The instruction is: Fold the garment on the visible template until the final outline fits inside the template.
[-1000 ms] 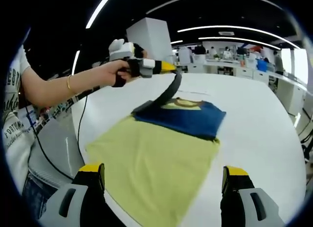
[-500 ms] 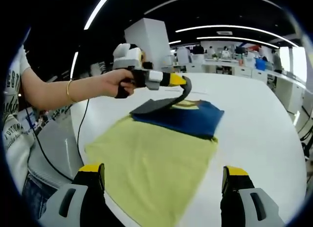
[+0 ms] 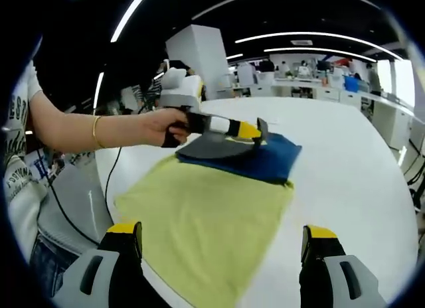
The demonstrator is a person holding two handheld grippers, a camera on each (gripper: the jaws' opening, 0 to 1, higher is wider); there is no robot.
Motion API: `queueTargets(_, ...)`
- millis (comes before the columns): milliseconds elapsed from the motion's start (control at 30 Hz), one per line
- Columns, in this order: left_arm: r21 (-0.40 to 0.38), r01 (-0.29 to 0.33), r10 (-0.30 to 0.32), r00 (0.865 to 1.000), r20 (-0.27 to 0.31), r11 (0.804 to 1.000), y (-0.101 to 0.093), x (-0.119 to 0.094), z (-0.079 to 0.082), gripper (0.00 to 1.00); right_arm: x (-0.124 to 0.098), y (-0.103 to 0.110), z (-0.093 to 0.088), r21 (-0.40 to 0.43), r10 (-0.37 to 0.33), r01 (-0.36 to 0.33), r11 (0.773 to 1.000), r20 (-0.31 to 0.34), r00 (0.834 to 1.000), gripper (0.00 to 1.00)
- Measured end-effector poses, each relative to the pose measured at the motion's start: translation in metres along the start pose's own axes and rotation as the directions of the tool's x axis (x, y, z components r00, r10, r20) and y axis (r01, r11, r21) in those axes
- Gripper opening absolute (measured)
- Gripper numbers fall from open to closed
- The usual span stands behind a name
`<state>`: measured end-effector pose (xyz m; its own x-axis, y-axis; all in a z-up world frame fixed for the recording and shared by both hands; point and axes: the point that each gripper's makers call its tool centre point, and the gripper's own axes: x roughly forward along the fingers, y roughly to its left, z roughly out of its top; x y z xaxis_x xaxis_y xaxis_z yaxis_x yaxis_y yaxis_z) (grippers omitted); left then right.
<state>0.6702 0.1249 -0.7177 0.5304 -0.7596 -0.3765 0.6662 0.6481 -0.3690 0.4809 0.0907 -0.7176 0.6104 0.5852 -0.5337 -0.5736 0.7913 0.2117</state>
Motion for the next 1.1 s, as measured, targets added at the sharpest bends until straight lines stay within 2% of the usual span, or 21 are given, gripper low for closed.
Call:
queueTargets(100, 0.008, 0.000, 0.000, 0.999, -0.035, 1.000, -0.003, 0.006, -0.011, 0.00, 0.002, 0.000, -0.001, -0.001, 0.002, -0.002, 1.000, -0.005, 1.000, 0.99)
queueTargets(333, 0.021, 0.023, -0.022, 0.997, -0.080, 1.000, -0.011, 0.018, -0.027, 0.00, 0.003, -0.001, 0.002, -0.002, 0.002, -0.002, 1.000, 0.003, 1.000, 0.99)
queueTargets(467, 0.062, 0.045, -0.038, 0.994, -0.104, 0.997, -0.017, 0.015, -0.031, 0.00, 0.002, -0.001, 0.003, -0.001, 0.002, -0.002, 1.000, 0.007, 1.000, 0.99)
queueTargets(767, 0.138, 0.074, -0.068, 0.996, -0.049, 0.988, -0.023, -0.003, -0.012, 0.31, 0.000, 0.004, 0.003, -0.017, 0.027, -0.027, 0.999, 0.003, 1.000, 0.99)
queueTargets(833, 0.119, 0.071, -0.069, 0.997, -0.018, 0.990, -0.022, -0.012, -0.006, 0.39, 0.000, 0.007, 0.005, -0.024, 0.041, -0.041, 0.999, 0.003, 0.999, 0.99)
queueTargets(933, 0.117, 0.060, -0.061, 0.998, 0.002, 0.991, -0.019, -0.024, -0.004, 0.51, 0.000, 0.008, 0.005, -0.046, 0.058, -0.059, 0.997, -0.009, 0.998, 0.99)
queueTargets(1100, 0.148, 0.052, -0.054, 0.998, 0.016, 0.988, -0.016, -0.043, -0.003, 0.63, 0.001, 0.013, 0.006, -0.079, 0.082, -0.084, 0.993, -0.029, 0.996, 0.99)
